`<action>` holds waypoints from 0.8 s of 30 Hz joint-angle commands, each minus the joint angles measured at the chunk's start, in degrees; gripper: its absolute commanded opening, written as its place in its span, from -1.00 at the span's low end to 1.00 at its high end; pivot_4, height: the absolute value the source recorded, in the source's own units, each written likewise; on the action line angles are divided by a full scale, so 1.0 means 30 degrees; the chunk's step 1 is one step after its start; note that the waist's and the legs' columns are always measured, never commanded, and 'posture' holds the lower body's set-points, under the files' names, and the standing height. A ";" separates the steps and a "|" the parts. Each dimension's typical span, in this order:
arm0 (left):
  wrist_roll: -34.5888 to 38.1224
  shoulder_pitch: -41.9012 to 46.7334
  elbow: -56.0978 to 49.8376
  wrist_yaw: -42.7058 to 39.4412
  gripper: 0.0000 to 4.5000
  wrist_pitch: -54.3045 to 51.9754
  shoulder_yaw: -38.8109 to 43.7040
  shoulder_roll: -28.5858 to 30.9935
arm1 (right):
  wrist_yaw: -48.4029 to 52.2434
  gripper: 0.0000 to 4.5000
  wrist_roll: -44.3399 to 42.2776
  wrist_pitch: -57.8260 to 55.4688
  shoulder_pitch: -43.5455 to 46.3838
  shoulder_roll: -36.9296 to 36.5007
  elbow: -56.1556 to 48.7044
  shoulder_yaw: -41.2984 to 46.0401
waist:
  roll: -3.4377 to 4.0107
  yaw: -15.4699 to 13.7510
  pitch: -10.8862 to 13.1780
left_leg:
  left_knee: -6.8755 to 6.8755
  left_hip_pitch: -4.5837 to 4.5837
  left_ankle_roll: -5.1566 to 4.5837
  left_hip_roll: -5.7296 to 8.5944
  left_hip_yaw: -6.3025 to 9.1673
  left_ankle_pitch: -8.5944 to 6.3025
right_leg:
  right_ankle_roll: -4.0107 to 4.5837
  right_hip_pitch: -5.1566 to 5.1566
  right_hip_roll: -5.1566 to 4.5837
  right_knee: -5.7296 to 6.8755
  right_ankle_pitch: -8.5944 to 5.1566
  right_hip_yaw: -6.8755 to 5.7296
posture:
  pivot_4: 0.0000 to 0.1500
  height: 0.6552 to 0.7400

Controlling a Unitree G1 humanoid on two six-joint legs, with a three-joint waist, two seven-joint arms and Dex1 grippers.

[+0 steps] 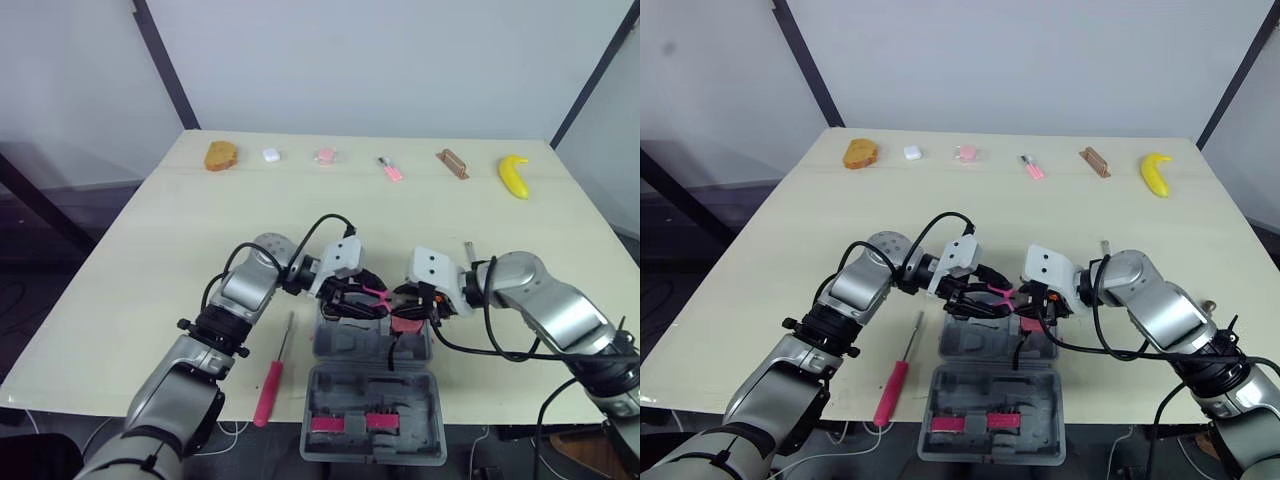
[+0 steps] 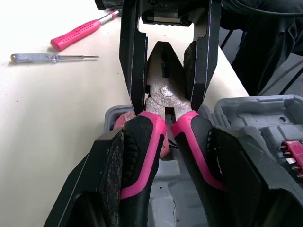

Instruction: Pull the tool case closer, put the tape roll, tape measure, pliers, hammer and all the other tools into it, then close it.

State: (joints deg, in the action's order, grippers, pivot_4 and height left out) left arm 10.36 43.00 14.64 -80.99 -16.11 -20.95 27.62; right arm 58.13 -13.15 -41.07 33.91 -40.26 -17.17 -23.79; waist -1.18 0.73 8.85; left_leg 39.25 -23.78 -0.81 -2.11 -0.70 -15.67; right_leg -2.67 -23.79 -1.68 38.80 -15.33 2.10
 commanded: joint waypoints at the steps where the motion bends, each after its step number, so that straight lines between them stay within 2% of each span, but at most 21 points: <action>1: 0.0960 0.0053 -0.0203 -0.0037 0.10 -0.1544 0.1182 0.0484 | -0.0493 -0.55 -0.0266 0.0303 -0.0373 -0.0062 -0.0695 0.1488 | 0.0007 0.0005 0.0005 | 0.0001 0.0003 0.0000 0.0000 -0.0001 0.0000 | 0.0000 -0.0001 0.0001 0.0006 0.0000 0.0002 | 1.00 1.00; 4: 0.1505 -0.0203 -0.0216 -0.0034 0.73 -0.1192 0.2268 0.1075 | -0.0618 -0.55 -0.0550 0.0233 -0.1264 -0.0525 -0.1061 0.2274 | 0.0007 -0.0001 0.0005 | 0.0008 0.0000 0.0000 -0.0001 0.0003 0.0000 | 0.0000 -0.0001 0.0000 0.0009 0.0000 0.0002 | 1.00 1.00; 5: 0.1616 -0.0306 -0.0196 0.0096 0.88 -0.1077 0.2570 0.1209 | -0.0671 -0.55 -0.0577 0.0184 -0.1472 -0.0661 -0.1149 0.2449 | 0.0007 -0.0001 0.0005 | 0.0008 0.0001 0.0000 -0.0001 0.0008 0.0000 | 0.0000 -0.0001 -0.0002 0.0008 0.0000 0.0003 | 1.00 1.00; 6: 0.1760 -0.0550 -0.0332 -0.0160 0.94 -0.0758 0.2820 0.1558 | -0.0634 -0.55 -0.0658 0.0163 -0.1722 -0.0841 -0.1236 0.2646 | 0.0007 -0.0004 0.0005 | 0.0008 0.0001 0.0000 -0.0002 0.0018 0.0000 | 0.0000 -0.0001 -0.0002 0.0009 0.0000 0.0003 | 1.00 1.00; 13: 0.3062 -0.2562 -0.1264 -0.1866 0.94 0.0870 0.4517 0.3401 | -0.0497 -0.55 -0.0643 0.0080 -0.2446 -0.1649 -0.1671 0.2946 | 0.0013 0.0020 0.0009 | 0.0005 0.0012 0.0000 -0.0007 0.0050 0.0000 | 0.0001 -0.0002 -0.0001 0.0014 0.0000 0.0012 | 1.00 1.00; 16: 0.4436 -0.4579 -0.1795 -0.3642 0.94 0.3705 0.5545 0.5258 | -0.0447 -0.55 -0.0499 -0.0254 -0.2465 -0.1831 -0.2196 0.2474 | 0.0014 0.0029 0.0009 | 0.0007 0.0009 0.0000 -0.0008 0.0081 0.0000 | 0.0001 -0.0003 0.0000 0.0012 0.0000 0.0008 | 1.00 1.00; 19: 0.4694 -0.5737 -0.1888 -0.3837 0.94 0.5207 0.5755 0.6556 | -0.0448 -0.55 -0.0151 -0.0397 -0.2316 -0.1911 -0.2446 0.1953 | 0.0040 0.0100 0.0024 | -0.0012 0.0023 0.0000 -0.0028 0.0075 -0.0001 | 0.0006 -0.0014 -0.0002 0.0015 -0.0003 0.0031 | 1.00 1.00; 24: 0.5870 -0.7802 -0.3038 -0.3837 0.94 0.5373 0.6657 0.8260 | -0.0502 -0.55 0.0283 -0.1125 -0.2063 -0.1916 -0.3090 0.0961 | 0.0041 -0.0109 0.0026 | 0.0002 0.0009 -0.0001 -0.0013 0.0084 -0.0001 | 0.0003 -0.0006 -0.0026 0.0014 -0.0002 0.0002 | 1.00 1.00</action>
State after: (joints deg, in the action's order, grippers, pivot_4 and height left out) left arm 25.36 21.04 8.64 -89.01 -1.18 -3.84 50.34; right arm 56.81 -12.79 -43.52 26.41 -45.74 -23.41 -20.81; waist -1.06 0.40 8.93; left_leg 39.25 -23.75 -0.82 -2.15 -0.47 -15.67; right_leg -2.66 -23.81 -1.76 38.83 -15.33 2.13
